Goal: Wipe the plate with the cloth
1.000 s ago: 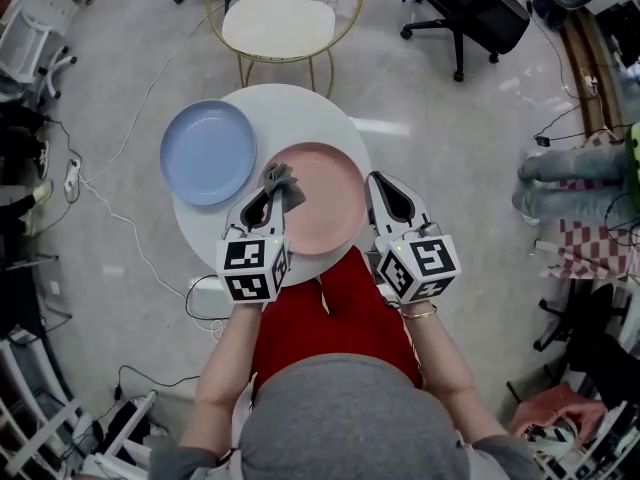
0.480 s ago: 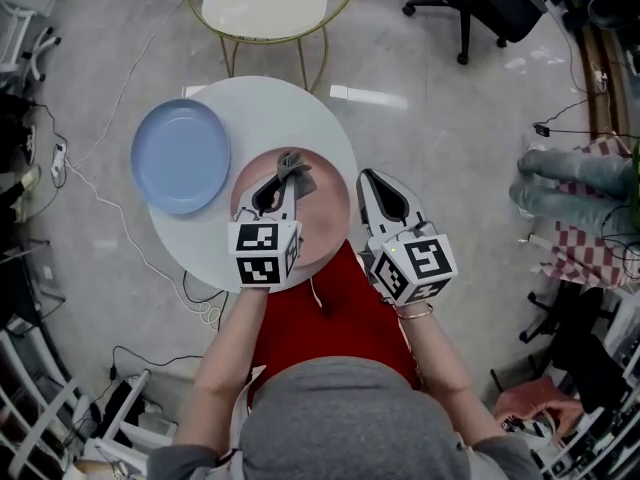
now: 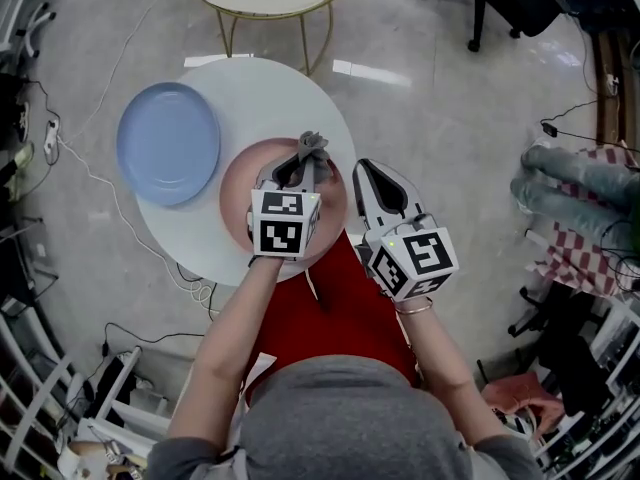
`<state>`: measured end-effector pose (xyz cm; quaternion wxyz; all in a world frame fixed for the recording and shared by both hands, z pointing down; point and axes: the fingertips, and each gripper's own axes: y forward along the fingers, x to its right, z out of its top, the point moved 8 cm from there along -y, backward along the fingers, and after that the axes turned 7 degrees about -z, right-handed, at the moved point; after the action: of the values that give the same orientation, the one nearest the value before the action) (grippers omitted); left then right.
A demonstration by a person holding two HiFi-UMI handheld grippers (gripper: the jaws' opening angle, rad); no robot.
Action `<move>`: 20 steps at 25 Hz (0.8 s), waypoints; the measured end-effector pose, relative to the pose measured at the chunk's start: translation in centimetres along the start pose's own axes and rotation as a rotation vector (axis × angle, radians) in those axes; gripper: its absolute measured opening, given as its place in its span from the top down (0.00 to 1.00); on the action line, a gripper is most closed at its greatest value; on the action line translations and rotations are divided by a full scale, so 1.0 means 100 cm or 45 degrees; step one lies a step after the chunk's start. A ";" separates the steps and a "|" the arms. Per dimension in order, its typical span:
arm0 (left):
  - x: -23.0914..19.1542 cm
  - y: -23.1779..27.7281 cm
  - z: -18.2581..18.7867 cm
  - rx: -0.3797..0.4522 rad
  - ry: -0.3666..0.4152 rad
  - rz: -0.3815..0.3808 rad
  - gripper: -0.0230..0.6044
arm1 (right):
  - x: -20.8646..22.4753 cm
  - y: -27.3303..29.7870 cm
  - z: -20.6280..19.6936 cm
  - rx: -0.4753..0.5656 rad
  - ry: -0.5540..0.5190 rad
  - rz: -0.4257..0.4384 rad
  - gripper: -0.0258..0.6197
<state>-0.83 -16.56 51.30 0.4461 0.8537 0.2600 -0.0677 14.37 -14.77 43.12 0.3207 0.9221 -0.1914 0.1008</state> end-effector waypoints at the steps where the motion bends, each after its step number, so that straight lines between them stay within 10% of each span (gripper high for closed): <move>1: -0.002 0.002 0.000 -0.007 -0.008 0.007 0.91 | 0.000 0.002 0.000 -0.003 0.000 0.003 0.91; 20: -0.064 -0.026 -0.014 -0.097 -0.273 0.377 0.91 | -0.018 0.014 -0.003 -0.055 -0.039 0.116 0.91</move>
<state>-7.75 -16.68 52.51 0.5084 0.8530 0.0850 -0.0822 12.11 -15.05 43.61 0.3328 0.9067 -0.2403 0.0969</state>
